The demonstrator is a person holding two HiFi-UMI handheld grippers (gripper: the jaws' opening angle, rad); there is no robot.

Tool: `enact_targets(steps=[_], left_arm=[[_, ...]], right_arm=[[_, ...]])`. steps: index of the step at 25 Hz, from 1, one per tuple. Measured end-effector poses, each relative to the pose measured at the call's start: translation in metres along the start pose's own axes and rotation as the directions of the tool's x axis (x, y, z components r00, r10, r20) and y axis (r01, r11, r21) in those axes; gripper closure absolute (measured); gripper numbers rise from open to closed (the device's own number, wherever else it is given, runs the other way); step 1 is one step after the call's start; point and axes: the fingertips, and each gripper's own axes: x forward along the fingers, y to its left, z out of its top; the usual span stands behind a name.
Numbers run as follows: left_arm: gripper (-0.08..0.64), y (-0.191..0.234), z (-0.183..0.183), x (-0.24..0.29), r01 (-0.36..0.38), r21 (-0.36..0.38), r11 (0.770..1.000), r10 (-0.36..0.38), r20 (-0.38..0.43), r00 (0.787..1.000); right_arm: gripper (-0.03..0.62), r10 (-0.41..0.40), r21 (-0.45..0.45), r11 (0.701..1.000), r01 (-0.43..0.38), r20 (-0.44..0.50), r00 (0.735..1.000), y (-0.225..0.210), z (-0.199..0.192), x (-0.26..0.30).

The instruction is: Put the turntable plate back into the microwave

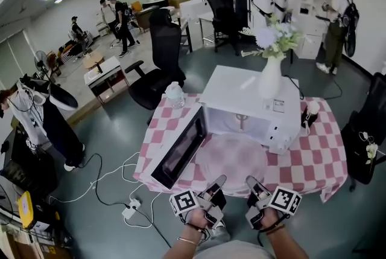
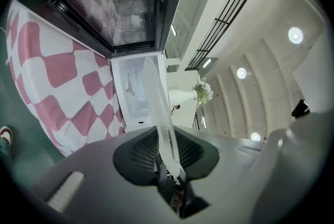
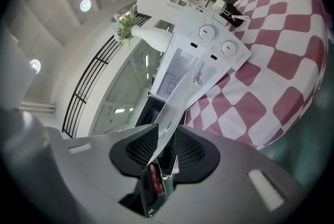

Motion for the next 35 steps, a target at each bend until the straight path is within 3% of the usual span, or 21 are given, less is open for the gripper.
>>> enact_targets(steps=[7, 14, 17, 22, 30, 35], left_arm=[[0.494, 0.015, 0.034, 0.027, 0.009, -0.001, 1.0, -0.009, -0.033, 0.999], [0.495, 0.032, 0.038, 0.037, -0.023, -0.04, 0.999, 0.021, -0.04, 0.999], [0.495, 0.037, 0.046, 0.045, -0.007, -0.015, 1.0, 0.006, -0.035, 0.999], [0.5, 0.04, 0.045, 0.05, -0.031, -0.092, 0.995, 0.03, -0.014, 0.999], [0.502, 0.05, 0.05, 0.064, -0.019, -0.126, 0.992, 0.021, 0.011, 1.0], [0.506, 0.053, 0.055, 0.069, -0.012, -0.129, 0.992, 0.016, 0.025, 1.0]], right_arm=[[0.503, -0.029, 0.024, 0.999, 0.028, 0.022, 0.999, -0.011, 0.017, 0.036], [0.503, -0.073, 0.048, 0.996, 0.073, 0.013, 0.997, -0.025, 0.022, 0.045], [0.503, -0.079, 0.07, 0.995, 0.078, 0.009, 0.997, -0.033, 0.025, 0.052], [0.503, -0.063, 0.043, 0.997, 0.063, -0.001, 0.998, -0.035, 0.032, 0.059], [0.503, -0.116, 0.077, 0.99, 0.116, -0.016, 0.993, -0.047, 0.04, 0.064], [0.502, -0.097, 0.029, 0.995, 0.098, -0.029, 0.995, -0.049, 0.047, 0.073]])
